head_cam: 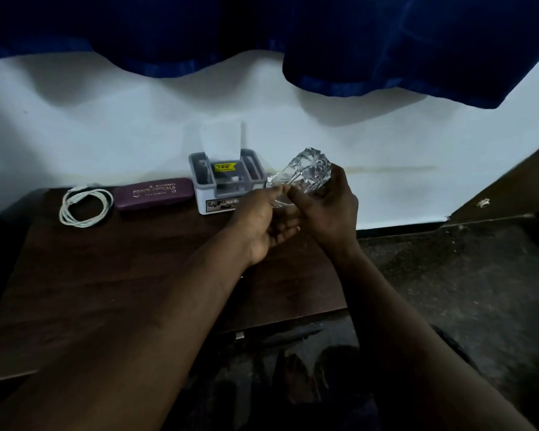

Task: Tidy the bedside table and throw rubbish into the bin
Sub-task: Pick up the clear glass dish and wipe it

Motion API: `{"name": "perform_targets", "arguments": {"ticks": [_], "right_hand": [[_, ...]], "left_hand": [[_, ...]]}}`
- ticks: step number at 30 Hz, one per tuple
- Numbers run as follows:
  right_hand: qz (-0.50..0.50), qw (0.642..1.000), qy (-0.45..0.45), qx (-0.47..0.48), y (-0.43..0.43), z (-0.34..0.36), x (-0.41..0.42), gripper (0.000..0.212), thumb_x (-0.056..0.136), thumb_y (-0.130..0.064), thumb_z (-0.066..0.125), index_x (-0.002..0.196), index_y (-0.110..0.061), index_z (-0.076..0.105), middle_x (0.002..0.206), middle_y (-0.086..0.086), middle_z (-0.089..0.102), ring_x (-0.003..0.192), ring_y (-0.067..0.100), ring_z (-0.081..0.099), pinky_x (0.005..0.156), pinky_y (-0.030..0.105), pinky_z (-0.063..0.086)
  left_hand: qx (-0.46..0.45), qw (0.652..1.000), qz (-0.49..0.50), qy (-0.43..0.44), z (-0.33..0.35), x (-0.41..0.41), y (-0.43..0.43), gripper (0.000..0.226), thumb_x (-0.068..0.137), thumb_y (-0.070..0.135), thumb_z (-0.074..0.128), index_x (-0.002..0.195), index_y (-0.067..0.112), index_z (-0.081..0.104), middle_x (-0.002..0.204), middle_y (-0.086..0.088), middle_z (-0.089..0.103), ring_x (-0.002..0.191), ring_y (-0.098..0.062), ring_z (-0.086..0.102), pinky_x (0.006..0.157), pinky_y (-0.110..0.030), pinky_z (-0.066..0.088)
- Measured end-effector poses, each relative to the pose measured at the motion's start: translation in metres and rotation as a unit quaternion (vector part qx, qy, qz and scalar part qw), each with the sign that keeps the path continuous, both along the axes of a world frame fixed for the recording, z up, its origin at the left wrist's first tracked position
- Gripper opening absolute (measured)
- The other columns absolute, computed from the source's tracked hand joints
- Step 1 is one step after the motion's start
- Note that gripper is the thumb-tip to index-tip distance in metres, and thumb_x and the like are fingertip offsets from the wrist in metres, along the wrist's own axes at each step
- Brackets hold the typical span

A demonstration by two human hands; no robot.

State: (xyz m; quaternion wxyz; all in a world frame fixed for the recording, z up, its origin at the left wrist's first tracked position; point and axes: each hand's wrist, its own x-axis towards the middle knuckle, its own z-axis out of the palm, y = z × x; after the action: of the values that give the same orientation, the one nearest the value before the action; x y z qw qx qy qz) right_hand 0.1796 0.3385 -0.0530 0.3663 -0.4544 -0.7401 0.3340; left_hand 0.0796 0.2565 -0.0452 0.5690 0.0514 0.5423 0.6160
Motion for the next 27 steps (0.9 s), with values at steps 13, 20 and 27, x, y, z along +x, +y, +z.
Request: {"name": "perform_targets", "arguments": {"ticks": [13,20,27], "right_hand": [[-0.027,0.998,-0.049,0.040,0.044,-0.029,-0.030,0.067,0.069,-0.056,0.080,0.127,-0.031,0.060,0.097,-0.008,0.078,0.092,0.014,0.074,0.083,0.034,0.058],[-0.010,0.997,-0.062,0.039,0.056,-0.041,-0.039,0.071,0.070,-0.054,0.080,0.135,-0.034,0.057,0.102,-0.006,0.079,0.096,0.016,0.074,0.085,0.036,0.059],[0.001,0.997,-0.076,0.035,0.066,-0.049,-0.040,0.075,0.073,-0.058,0.077,0.140,-0.031,0.053,0.110,-0.004,0.077,0.103,0.019,0.073,0.089,0.036,0.058]], "left_hand": [[-0.007,0.991,0.015,0.135,-0.037,0.011,0.047,0.035,0.106,0.014,0.036,0.128,0.026,0.061,0.097,-0.003,0.068,0.079,-0.017,0.062,0.080,-0.041,0.061],[-0.003,0.991,0.011,0.132,-0.038,0.010,0.055,0.033,0.108,0.013,0.032,0.108,0.025,0.062,0.089,0.003,0.070,0.079,-0.014,0.065,0.084,-0.043,0.061],[0.003,0.992,0.001,0.130,-0.041,0.011,0.056,0.033,0.105,0.008,0.038,0.123,0.025,0.060,0.090,0.006,0.070,0.083,-0.014,0.065,0.088,-0.044,0.059]]}}
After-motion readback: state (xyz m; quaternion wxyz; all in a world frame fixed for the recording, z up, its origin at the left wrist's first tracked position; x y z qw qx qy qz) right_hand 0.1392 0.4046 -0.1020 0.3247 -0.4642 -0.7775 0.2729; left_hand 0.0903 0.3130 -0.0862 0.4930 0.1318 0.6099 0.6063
